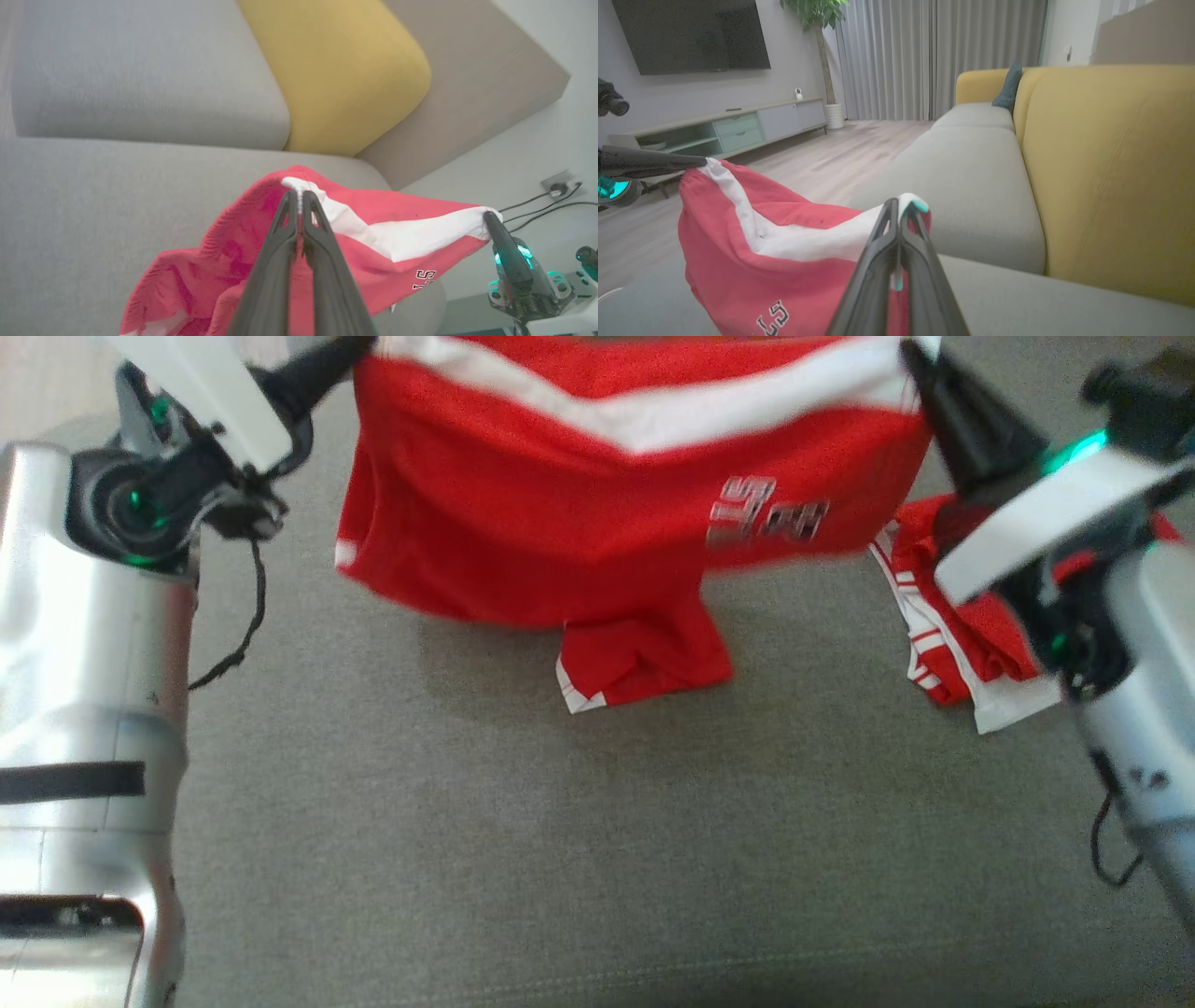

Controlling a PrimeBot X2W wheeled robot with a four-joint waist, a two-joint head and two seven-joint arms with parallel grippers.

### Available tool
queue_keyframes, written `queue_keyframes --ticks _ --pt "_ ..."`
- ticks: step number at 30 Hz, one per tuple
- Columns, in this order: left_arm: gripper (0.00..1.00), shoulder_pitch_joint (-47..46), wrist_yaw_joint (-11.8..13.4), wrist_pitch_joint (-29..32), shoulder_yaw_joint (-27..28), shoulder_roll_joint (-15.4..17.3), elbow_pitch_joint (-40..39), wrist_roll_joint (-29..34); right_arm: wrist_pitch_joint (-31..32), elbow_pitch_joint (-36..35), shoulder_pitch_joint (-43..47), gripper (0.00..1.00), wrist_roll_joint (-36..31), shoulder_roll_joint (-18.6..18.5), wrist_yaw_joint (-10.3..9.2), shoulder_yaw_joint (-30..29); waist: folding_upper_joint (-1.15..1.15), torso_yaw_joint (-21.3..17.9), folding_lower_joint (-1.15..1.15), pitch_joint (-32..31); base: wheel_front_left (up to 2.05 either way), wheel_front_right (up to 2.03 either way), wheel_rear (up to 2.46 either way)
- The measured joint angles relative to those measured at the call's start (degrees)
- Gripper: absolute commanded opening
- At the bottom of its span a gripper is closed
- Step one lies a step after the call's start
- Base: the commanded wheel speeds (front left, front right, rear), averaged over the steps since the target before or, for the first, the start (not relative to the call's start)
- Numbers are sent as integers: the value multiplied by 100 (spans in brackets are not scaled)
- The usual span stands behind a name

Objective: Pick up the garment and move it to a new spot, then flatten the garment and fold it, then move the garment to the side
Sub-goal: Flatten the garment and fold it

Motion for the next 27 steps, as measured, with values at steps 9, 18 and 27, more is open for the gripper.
queue_keyframes --ticks 9,18,27 --pt "0 14 -1 -768 385 -352 -791 -357 -224 34 -836 0 -277 2 0 -591 0 172 0 -449 0 0 0" --pt "0 493 222 -957 630 -537 -1596 -628 -248 57 -491 0 -755 679 0 -1481 0 337 0 -879 0 0 0" --pt "0 1073 753 -510 662 -506 -2718 -849 553 -743 74 0 -884 780 0 -1591 0 351 0 -822 0 0 0"
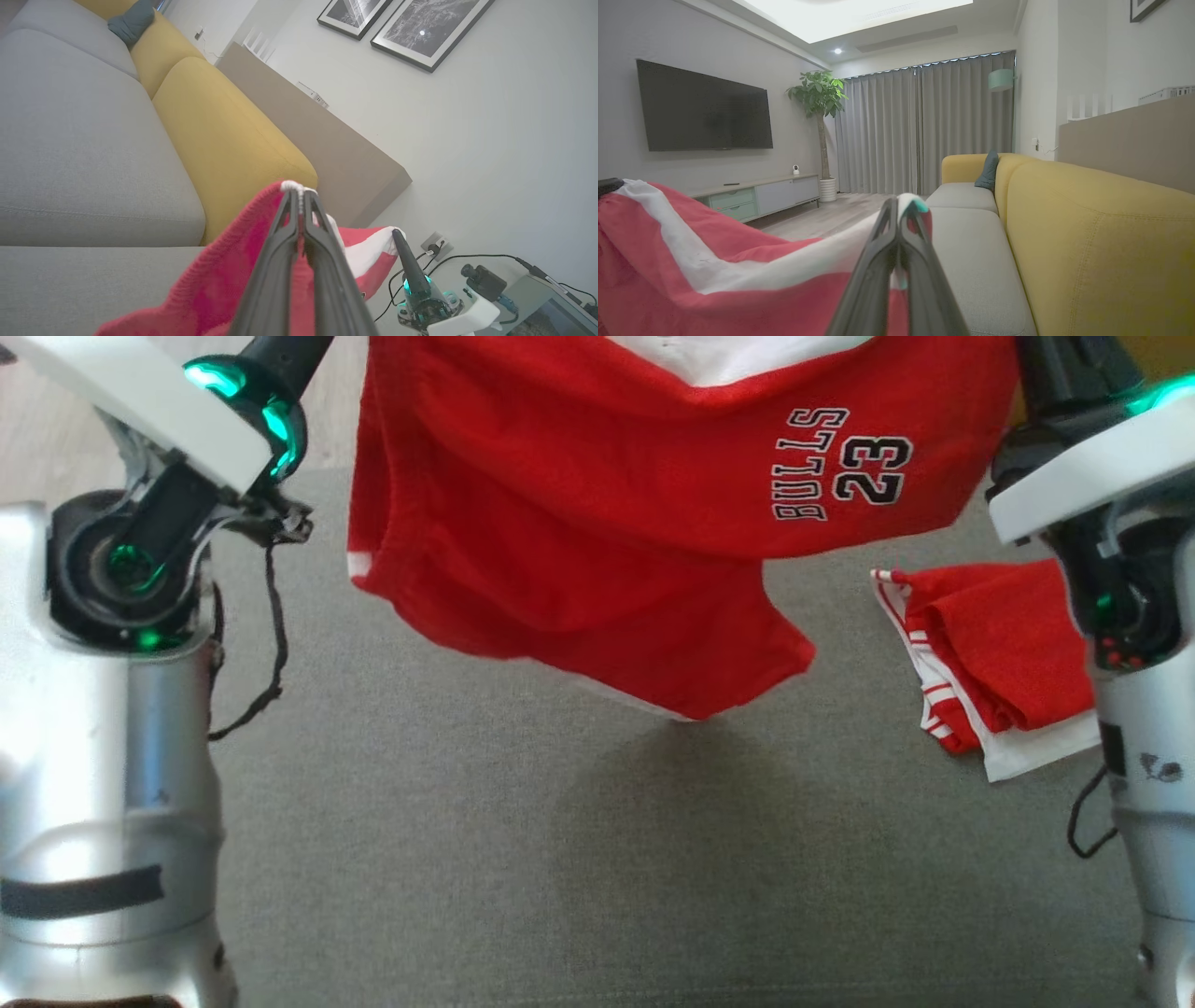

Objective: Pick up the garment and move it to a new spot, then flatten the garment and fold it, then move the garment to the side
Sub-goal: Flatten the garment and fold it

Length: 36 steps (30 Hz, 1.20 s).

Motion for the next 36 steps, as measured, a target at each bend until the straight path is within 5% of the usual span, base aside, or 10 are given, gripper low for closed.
queue_keyframes --ticks 6,11,23,29,36 --pt "0 -53 280 91 0 182 -203 176 471 -136 -205 0 -151 21 0 -38 0 14 0 343 0 0 0" --pt "0 -836 165 -199 -46 315 472 641 430 558 -1371 0 -276 162 0 152 0 20 0 850 0 0 0" --pt "0 -3788 -444 -2487 232 235 3119 1348 -1517 3464 -4542 0 -1185 751 1 268 0 117 1 2202 0 0 0" --pt "0 -3812 -731 -2918 11 1 3972 1344 -2156 4557 -4692 0 -1262 888 0 126 0 382 2 2568 0 0 0" --pt "0 -2840 -758 -3149 -873 -197 4076 1111 -2298 5356 -3946 0 -1035 887 0 600 -1 649 1 2693 0 0 0"
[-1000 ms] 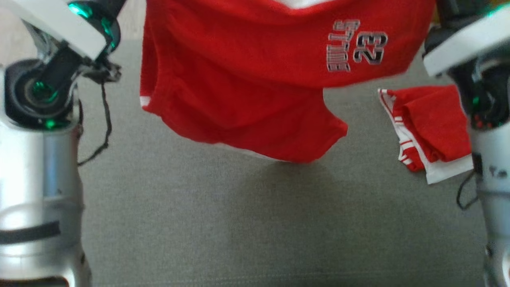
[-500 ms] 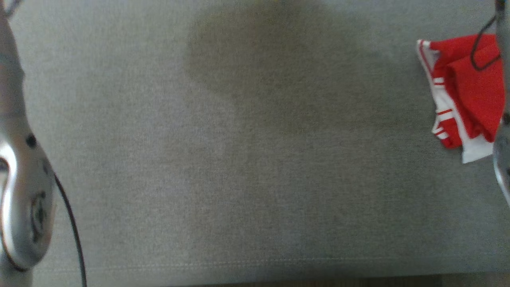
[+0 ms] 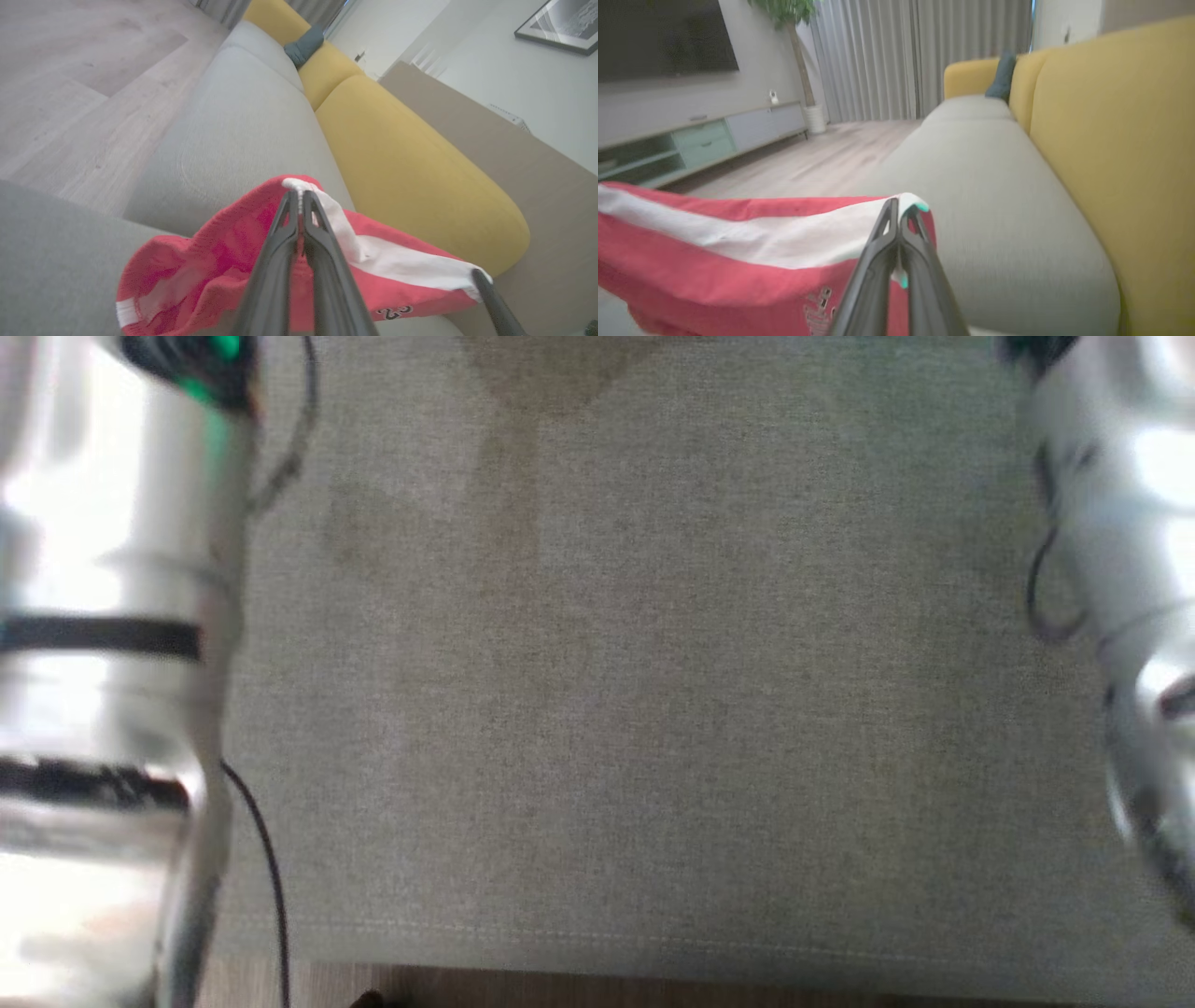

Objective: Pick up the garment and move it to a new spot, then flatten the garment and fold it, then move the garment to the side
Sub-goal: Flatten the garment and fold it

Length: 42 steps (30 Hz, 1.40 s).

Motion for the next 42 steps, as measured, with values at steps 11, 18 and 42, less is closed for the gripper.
queue_keyframes --ticks 11,18,42 --pt "0 2090 -1 88 -1548 635 -549 -680 603 203 1683 0 1138 -365 0 1508 1 70 -1 -645 0 0 0" --pt "0 3064 -2 118 -2180 993 -877 -903 1659 -433 2575 0 2080 -845 0 2513 1 109 -1 -1203 0 0 0" --pt "0 5169 105 359 -3037 1936 -2473 -1290 3694 -2550 3933 0 4278 -2539 1 4155 1 -33 -1 -2572 0 0 0"
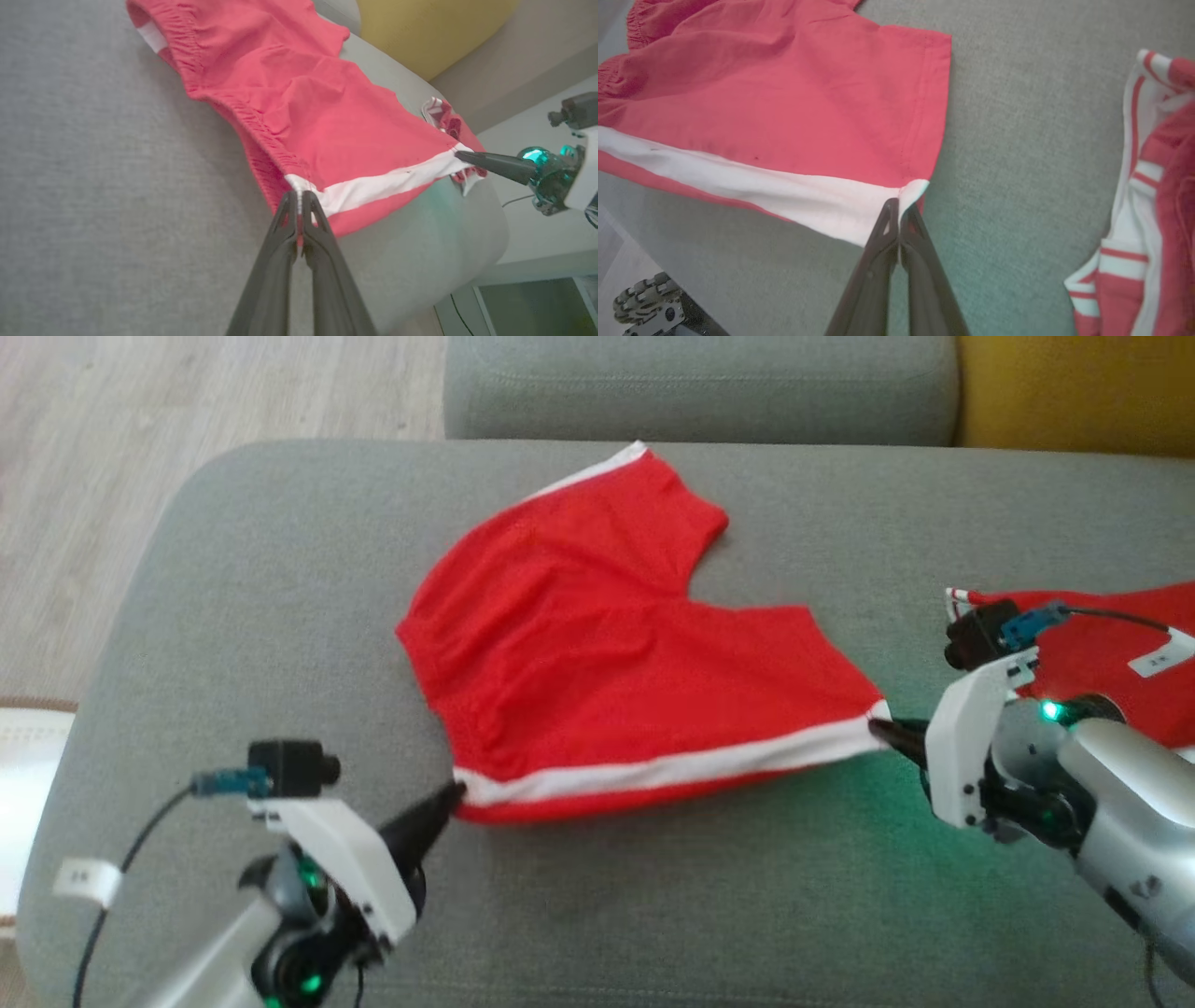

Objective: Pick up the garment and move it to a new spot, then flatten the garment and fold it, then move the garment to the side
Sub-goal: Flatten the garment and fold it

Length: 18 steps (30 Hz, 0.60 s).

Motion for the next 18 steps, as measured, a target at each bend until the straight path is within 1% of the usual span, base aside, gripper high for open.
queue_keyframes --ticks 5,8,9,11,15,18 --pt "0 600 257 222 -145 238 -795 -125 477 -416 146 0 327 -341 -1 102 0 -104 0 -156 0 0 0" --pt "0 957 468 348 -182 364 -1291 -265 816 -628 311 0 524 -548 -1 124 0 -150 0 -246 0 0 0" --pt "0 1175 600 441 -226 478 -1634 -311 1035 -788 440 0 632 -702 0 138 0 -177 0 -299 0 0 0" --pt "0 1367 720 536 -283 593 -1939 -325 1241 -956 548 0 719 -859 -1 146 0 -194 0 -345 0 0 0" --pt "0 1656 868 679 -374 769 -2435 -420 1571 -1234 707 0 882 -1104 -1 76 0 -210 0 -421 0 0 0" --pt "0 1742 988 666 -352 828 -2648 -416 1661 -1369 730 0 898 -1207 0 -31 0 -198 0 -423 0 0 0"
